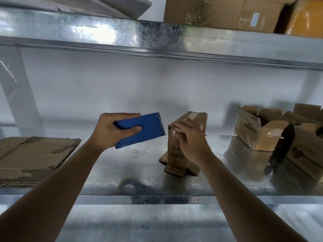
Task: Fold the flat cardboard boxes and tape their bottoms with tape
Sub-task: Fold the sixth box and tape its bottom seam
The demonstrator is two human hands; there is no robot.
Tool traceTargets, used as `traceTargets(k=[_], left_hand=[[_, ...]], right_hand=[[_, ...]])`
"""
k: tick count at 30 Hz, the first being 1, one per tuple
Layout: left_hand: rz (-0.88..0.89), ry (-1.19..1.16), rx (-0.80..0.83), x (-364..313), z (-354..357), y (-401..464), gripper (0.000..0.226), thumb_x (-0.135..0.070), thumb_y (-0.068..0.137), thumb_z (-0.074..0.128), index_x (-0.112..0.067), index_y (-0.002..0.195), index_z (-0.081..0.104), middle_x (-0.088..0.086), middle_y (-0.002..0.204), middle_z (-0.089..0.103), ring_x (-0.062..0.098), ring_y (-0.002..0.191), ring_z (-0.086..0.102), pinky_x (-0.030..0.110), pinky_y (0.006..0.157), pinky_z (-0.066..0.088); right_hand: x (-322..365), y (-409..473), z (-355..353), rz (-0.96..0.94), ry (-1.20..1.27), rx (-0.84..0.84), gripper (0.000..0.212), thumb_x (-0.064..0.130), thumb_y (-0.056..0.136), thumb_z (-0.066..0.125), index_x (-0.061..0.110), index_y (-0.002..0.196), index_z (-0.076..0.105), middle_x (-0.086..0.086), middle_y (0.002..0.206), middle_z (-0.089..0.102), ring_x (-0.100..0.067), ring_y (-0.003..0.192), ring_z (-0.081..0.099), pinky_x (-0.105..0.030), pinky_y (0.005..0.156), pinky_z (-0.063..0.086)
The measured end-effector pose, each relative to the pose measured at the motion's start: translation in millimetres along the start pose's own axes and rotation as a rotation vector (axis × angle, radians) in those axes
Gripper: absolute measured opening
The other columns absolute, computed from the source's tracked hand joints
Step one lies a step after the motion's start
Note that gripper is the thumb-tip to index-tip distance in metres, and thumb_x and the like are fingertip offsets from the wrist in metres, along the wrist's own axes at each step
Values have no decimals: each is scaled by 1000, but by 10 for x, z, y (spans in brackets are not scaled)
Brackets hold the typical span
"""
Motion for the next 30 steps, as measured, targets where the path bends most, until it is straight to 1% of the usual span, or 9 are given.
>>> traceTargets(k=[3,6,11,15,18,20,24,27,30], left_hand=[[5,-29,18,-71,-18,1,45,-16,73,87,-15,117,77,-6,104,80,11,94,76,21,80,60],[6,-63,43,-137,9,-5,43,-16,72,87,-18,114,77,-5,100,80,11,92,76,22,79,60],[1,-170,78,-202,147,-27,39,-16,74,88,-16,112,78,2,109,80,25,102,76,31,85,62],[-62,-268,157,-269,269,-50,53,-45,70,93,-22,116,80,9,117,77,28,108,74,35,88,62],[-107,-324,199,-297,350,-60,59,-49,67,94,-24,118,79,10,121,76,29,112,72,36,91,61],[-149,-367,191,-281,373,-58,63,-47,63,97,-22,119,79,12,123,75,30,115,71,39,93,60],[-199,-432,175,-269,393,-55,68,-46,57,100,-21,118,80,13,124,74,30,115,70,38,93,60],[-195,-483,179,-249,410,-54,84,-44,59,100,-6,128,72,21,128,70,33,117,68,40,93,59],[-171,-535,194,-252,438,-44,106,-44,63,98,11,141,50,26,135,64,33,117,67,40,93,58]], right_hand=[[27,-42,-167,-33,139,-18,40,3,100,59,21,135,67,8,138,62,3,134,40,-18,117,32],[33,-98,-327,-72,187,-30,41,1,98,63,20,134,68,10,137,61,9,132,44,-10,112,32],[-84,-309,-371,-49,244,57,40,6,96,70,24,131,71,13,135,60,-6,131,54,-23,111,46],[-111,-322,-576,-84,307,21,38,-2,92,71,17,126,74,10,128,65,-7,124,60,-20,106,47],[-124,-322,-578,-65,345,138,35,2,93,71,21,123,73,16,122,66,-7,121,61,-27,106,49],[-160,-330,-565,-20,349,198,30,10,97,68,27,121,72,21,117,67,-3,119,60,-30,112,42],[-88,-276,-752,-49,384,75,29,25,104,52,21,128,68,11,111,74,3,115,63,-26,128,6],[90,-206,-934,-82,493,-10,27,17,108,52,17,127,71,4,119,72,0,119,62,-20,114,34],[272,-155,-938,-14,590,123,29,24,110,50,21,130,70,11,122,72,0,118,63,-23,101,51]])
Point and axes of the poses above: each hand's wrist, its own y-axis towards the middle knuckle, its own z-axis out of the palm, x = y × z, the point moved 6 cm from there along y, towards the middle knuckle
